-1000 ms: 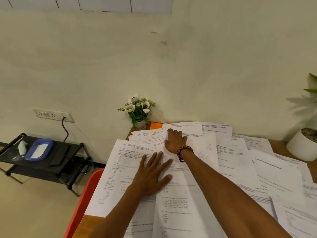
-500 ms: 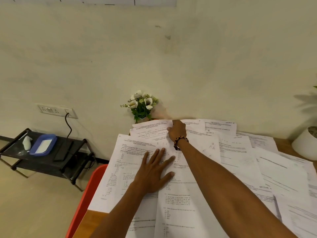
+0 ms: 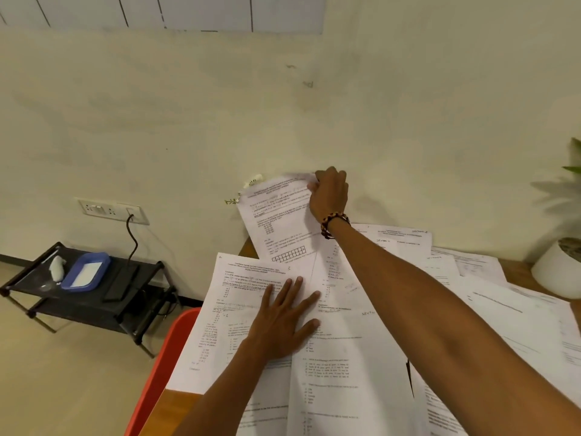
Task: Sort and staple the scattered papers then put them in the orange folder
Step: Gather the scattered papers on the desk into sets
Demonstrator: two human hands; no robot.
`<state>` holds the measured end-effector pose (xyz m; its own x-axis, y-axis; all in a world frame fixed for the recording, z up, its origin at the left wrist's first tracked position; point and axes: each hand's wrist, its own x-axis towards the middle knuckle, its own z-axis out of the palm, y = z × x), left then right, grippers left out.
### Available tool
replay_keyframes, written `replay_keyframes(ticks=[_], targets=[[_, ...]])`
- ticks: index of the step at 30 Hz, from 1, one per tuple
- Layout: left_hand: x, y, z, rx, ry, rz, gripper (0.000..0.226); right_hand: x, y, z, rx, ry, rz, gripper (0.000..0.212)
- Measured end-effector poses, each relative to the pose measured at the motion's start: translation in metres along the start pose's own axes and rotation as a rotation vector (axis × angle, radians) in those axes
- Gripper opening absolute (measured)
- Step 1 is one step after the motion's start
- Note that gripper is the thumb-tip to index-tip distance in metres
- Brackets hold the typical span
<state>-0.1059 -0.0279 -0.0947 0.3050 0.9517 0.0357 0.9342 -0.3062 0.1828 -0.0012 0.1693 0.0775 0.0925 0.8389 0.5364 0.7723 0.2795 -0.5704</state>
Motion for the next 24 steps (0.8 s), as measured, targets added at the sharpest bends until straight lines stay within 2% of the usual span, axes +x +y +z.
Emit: replay_keyframes(ticks=[4,6,8,11,14,17,18,19,21,23,24], targets=[[0.0,0.0,-0.001,0.002,-0.014,-0.012,0.064,-0.001,-0.01,-0.017,0.08,0.177,-0.114,0.01],[0.001,0.0,0.0,-0.004,-0.006,-0.016,0.063,-0.021,-0.013,-0.024,0.1,0.176,-0.244,0.009],[0.001,0.001,-0.002,0.015,0.023,-0.011,0.063,-0.062,-0.008,-0.031,0.063,0.074,-0.423,0.013],[0.002,-0.001,0.001,0.032,0.066,0.009,0.063,-0.139,0.016,-0.036,-0.043,-0.108,-0.615,0.031],[0.001,0.001,-0.004,-0.014,0.033,-0.018,0.073,-0.203,0.039,-0.042,-0.128,-0.223,-0.724,0.021],[-0.011,0.014,-0.015,-0.197,0.088,-0.003,0.048,-0.235,0.041,-0.061,-0.063,-0.135,-0.825,0.009],[-0.011,0.015,-0.016,-0.147,0.227,-0.059,0.043,-0.237,0.034,-0.069,-0.002,-0.062,-0.837,0.01],[-0.011,0.02,-0.022,-0.213,0.216,-0.143,0.049,-0.234,0.025,-0.077,0.071,0.011,-0.825,0.011],[-0.007,0.01,-0.011,-0.086,0.137,-0.078,0.065,-0.22,0.003,-0.095,0.204,0.121,-0.742,0.019],[0.003,-0.002,0.0,0.035,0.084,0.015,0.064,-0.2,-0.018,-0.114,0.296,0.189,-0.662,0.019],[0.005,-0.002,0.002,0.017,0.059,0.011,0.062,-0.191,-0.026,-0.122,0.331,0.22,-0.645,0.014]])
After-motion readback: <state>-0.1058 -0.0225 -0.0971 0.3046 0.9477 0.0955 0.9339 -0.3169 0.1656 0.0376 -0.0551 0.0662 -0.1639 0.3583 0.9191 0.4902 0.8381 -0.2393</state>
